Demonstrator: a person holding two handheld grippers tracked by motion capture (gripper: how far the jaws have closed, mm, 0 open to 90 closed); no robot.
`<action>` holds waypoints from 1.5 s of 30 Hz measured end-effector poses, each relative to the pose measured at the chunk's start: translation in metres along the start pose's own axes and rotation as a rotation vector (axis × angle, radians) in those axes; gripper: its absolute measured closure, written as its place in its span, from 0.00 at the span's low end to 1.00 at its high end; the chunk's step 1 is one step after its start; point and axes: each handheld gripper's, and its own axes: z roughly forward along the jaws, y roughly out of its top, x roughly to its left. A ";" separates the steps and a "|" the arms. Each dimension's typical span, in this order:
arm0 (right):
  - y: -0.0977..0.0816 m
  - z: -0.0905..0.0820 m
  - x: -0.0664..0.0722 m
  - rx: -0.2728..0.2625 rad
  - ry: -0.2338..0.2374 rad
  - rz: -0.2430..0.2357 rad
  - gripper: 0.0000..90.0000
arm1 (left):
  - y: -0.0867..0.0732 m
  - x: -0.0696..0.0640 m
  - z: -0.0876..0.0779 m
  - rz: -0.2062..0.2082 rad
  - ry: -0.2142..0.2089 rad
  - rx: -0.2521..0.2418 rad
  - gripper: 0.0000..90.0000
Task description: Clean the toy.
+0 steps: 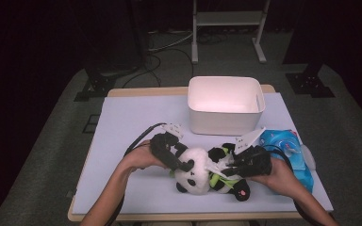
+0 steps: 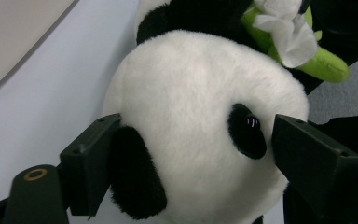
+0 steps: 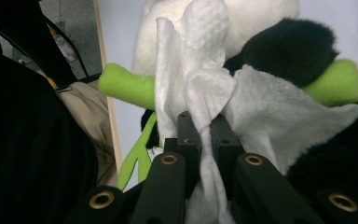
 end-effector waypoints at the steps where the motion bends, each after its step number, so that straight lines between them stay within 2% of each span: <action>1: -0.001 0.000 0.000 -0.001 0.002 0.001 0.94 | 0.000 0.001 0.000 -0.008 -0.004 0.005 0.15; 7: -0.005 0.001 0.002 0.008 0.006 -0.004 0.94 | -0.002 0.010 0.007 -0.072 -0.051 0.014 0.10; 14: -0.006 0.001 0.005 0.012 0.001 -0.006 0.94 | -0.003 0.013 0.014 -0.083 -0.090 0.024 0.08; 17: -0.004 0.000 0.005 0.013 -0.002 -0.010 0.94 | -0.002 0.012 0.013 -0.061 -0.086 0.023 0.16; 20: -0.002 -0.003 0.004 0.006 -0.009 -0.012 0.94 | 0.000 0.008 0.009 -0.017 -0.060 0.012 0.27; 21: -0.001 -0.004 0.004 0.003 -0.012 -0.012 0.94 | 0.000 0.008 0.009 -0.017 -0.060 0.012 0.29; 22: 0.001 -0.006 0.005 -0.006 -0.017 -0.016 0.94 | 0.002 0.004 0.007 0.015 -0.037 0.001 0.31; 25: 0.007 -0.013 0.004 -0.026 -0.031 -0.024 0.94 | 0.007 0.001 0.004 0.052 -0.015 -0.007 0.33; 29: 0.017 -0.023 0.001 -0.043 -0.060 -0.036 0.94 | 0.014 -0.002 -0.003 0.137 0.042 0.007 0.34; 33: 0.027 -0.036 -0.005 -0.068 -0.093 -0.041 0.94 | 0.016 -0.005 -0.009 0.185 0.079 0.013 0.34; 37: 0.031 -0.046 -0.013 -0.082 -0.113 -0.026 0.94 | 0.011 -0.006 -0.009 0.205 0.079 0.002 0.34; 45: 0.025 -0.041 -0.020 -0.044 -0.093 0.006 0.94 | 0.003 -0.010 -0.009 0.192 0.076 -0.018 0.33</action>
